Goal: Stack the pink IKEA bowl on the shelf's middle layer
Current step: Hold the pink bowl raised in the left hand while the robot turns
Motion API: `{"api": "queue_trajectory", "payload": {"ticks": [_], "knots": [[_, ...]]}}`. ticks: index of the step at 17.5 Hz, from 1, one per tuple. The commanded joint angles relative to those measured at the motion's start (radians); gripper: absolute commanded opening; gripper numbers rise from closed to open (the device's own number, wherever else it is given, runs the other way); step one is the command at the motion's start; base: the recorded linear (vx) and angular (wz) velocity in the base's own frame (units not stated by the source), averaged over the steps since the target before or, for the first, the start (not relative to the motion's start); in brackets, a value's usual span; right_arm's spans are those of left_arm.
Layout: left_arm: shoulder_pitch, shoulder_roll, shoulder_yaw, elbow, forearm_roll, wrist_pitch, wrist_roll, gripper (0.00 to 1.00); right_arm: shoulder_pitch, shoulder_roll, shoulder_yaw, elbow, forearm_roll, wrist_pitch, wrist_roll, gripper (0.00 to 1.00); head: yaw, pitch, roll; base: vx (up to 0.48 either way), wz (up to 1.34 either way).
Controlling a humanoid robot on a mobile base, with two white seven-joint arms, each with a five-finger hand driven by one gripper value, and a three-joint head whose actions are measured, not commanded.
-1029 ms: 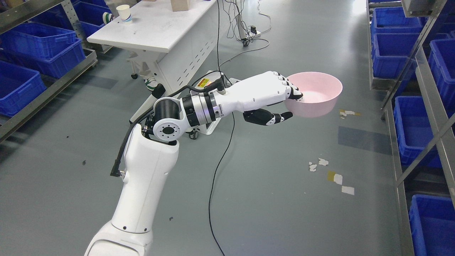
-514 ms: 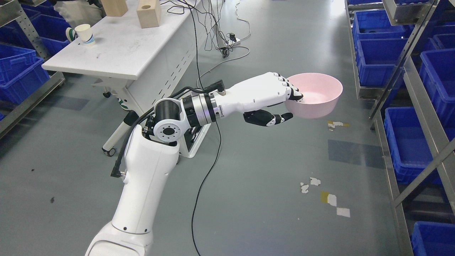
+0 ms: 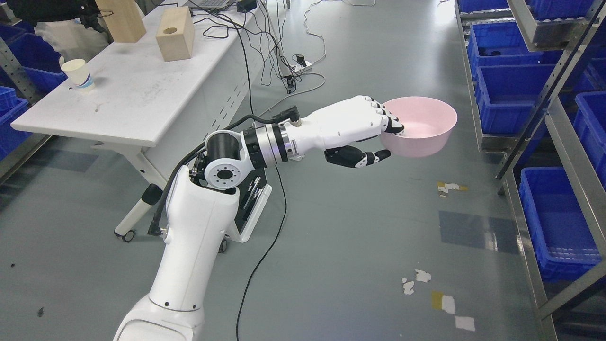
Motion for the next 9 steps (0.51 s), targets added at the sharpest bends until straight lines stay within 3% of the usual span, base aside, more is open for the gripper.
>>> {"api": "queue_trajectory", "payload": {"ticks": [1,9], "knots": [[-0.004,0.017,0.003,-0.001,-0.001,-0.003,0.002,0.03,0.023,-0.017,0.000,-0.017,0.000,0.002,-0.006,1.00,0.0000,0.000,0.000,0.336,-0.03],[-0.010,0.017,0.000,-0.001,0.001,-0.011,0.002,0.03,0.023,-0.017,0.000,-0.017,0.000,0.002,-0.006,1.00,0.0000,0.000,0.000,0.327,0.00]]}}
